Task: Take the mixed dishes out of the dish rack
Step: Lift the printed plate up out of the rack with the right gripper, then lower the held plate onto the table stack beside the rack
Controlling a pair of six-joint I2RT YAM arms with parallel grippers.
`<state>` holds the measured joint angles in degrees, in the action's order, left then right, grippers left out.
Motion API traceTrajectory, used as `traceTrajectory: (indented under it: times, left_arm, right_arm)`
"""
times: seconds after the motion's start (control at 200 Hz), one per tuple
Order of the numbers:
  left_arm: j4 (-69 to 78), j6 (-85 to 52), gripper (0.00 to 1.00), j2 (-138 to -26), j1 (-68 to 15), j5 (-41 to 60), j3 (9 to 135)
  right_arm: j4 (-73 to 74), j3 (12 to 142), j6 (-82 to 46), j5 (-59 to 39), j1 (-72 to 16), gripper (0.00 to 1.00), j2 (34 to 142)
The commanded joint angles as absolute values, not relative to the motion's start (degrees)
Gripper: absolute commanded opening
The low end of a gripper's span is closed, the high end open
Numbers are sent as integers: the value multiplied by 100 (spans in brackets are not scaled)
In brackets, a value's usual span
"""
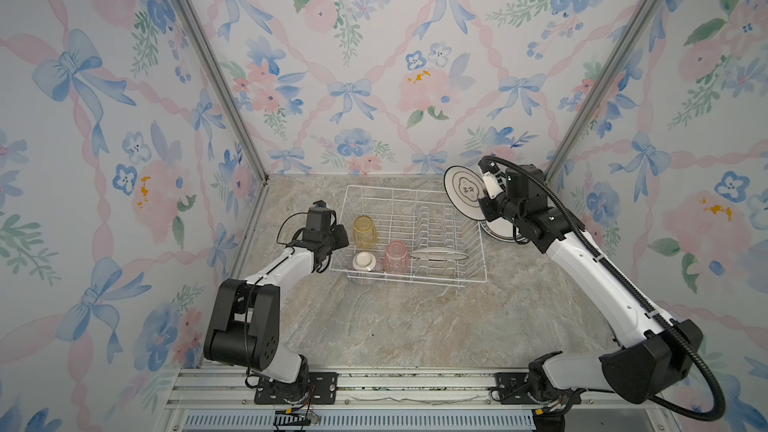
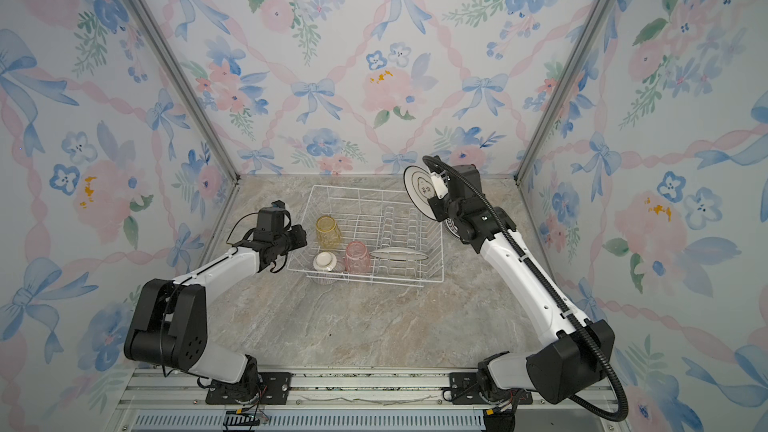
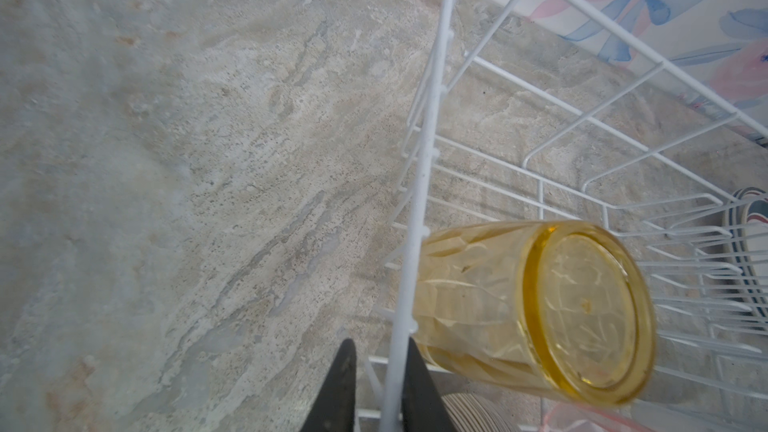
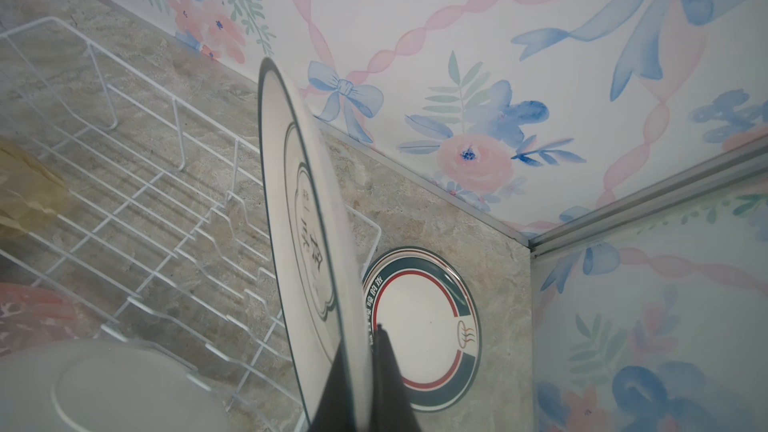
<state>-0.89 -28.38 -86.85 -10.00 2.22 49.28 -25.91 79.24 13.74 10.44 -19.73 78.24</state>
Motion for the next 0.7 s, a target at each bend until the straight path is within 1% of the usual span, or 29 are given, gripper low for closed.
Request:
traceTrajectory:
  times: [0.0, 0.155, 0.365, 0.54, 0.695]
  left_arm:
    - [-379, -2910, 21, -8802, -1037, 344, 4790]
    - [-381, -2909, 21, -8796, -1043, 335, 4799]
    - [-385, -2918, 21, -8780, -1046, 334, 4773]
    - [-387, -2922, 21, -8741, -1048, 318, 4755]
    - [-395, -2919, 21, -8710, -1055, 317, 4761]
  right_arm:
    - [-2443, 8242, 268, 348, -1510, 0, 7594]
    - [-2498, 8245, -659, -124, -793, 0, 7594]
    - [-2409, 7910, -2030, -728, 322, 0, 7629]
    - [-1880, 7268, -3290, -1318, 1190, 0, 7635]
    - [-1279, 6752, -4348, -1940, 1651, 0, 7800]
